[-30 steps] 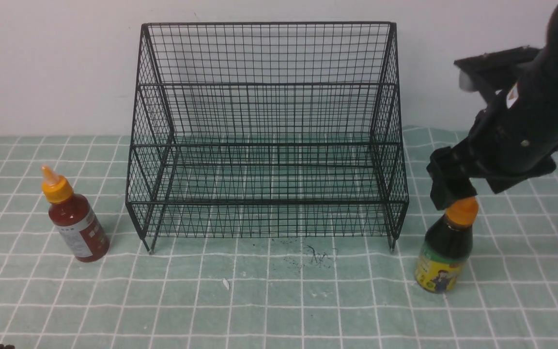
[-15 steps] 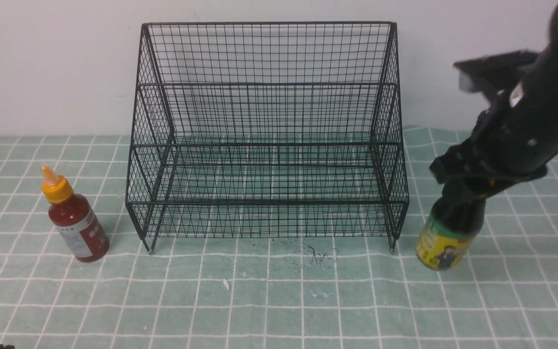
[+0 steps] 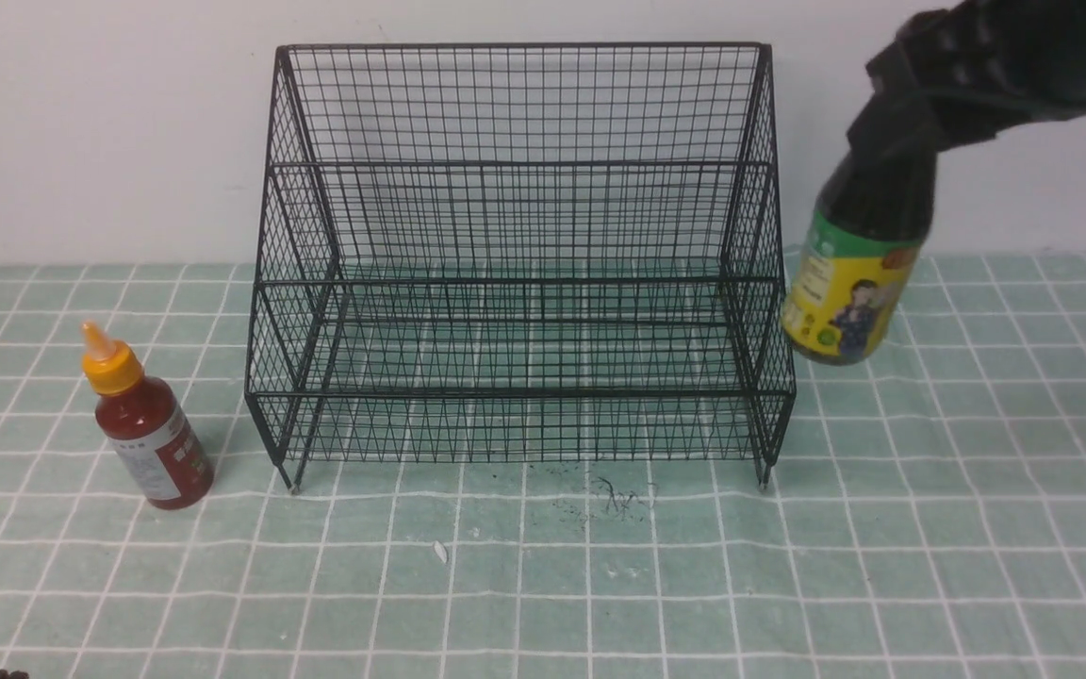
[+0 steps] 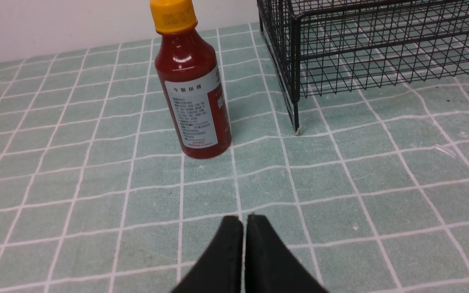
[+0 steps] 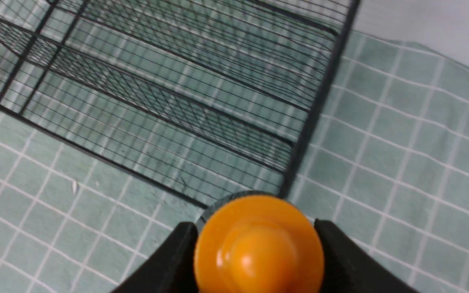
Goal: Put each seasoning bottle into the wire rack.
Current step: Use the right arm to put the condiment bottle back on the shelf
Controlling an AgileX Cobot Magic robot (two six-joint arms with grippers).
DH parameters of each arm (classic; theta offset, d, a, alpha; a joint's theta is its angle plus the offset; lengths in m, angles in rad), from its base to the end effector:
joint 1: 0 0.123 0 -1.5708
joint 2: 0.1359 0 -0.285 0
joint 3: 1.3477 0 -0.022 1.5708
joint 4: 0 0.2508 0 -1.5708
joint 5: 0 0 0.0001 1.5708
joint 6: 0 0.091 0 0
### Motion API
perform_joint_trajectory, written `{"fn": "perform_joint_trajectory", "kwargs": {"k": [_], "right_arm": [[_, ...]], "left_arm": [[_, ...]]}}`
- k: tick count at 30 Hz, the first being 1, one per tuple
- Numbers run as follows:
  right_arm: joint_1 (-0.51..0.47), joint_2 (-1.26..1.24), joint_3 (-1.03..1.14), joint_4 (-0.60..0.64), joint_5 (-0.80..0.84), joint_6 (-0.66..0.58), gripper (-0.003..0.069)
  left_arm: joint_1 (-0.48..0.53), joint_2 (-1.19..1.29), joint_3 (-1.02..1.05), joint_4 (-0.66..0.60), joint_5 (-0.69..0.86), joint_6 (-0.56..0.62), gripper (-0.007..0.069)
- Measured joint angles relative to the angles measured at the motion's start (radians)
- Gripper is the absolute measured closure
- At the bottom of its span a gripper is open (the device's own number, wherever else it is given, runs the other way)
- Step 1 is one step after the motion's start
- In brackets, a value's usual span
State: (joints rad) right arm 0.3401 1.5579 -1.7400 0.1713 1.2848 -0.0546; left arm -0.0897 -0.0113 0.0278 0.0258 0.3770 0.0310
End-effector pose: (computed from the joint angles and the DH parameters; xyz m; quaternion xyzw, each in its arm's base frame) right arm 0.2952 0.1203 0.4176 -0.1872 0.9397 0.1235 0.2581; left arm 0.0524 -0.0038 0.1706 0.0555 0.8048 -0.0064 0.5910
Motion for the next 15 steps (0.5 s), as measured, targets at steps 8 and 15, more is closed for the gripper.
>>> {"fn": "perform_joint_trajectory", "kwargs": {"k": [8,15], "right_arm": [[0.000,0.192,-0.092,0.051,-0.002,-0.036,0.0332],[0.000,0.289,-0.094,0.051,-0.009,-0.046,0.0334]], "left_arm": [[0.000,0.000,0.000,0.000,0.000,0.000,0.0631],[0.000,0.000,0.000,0.000,0.000,0.000,0.0631]]}}
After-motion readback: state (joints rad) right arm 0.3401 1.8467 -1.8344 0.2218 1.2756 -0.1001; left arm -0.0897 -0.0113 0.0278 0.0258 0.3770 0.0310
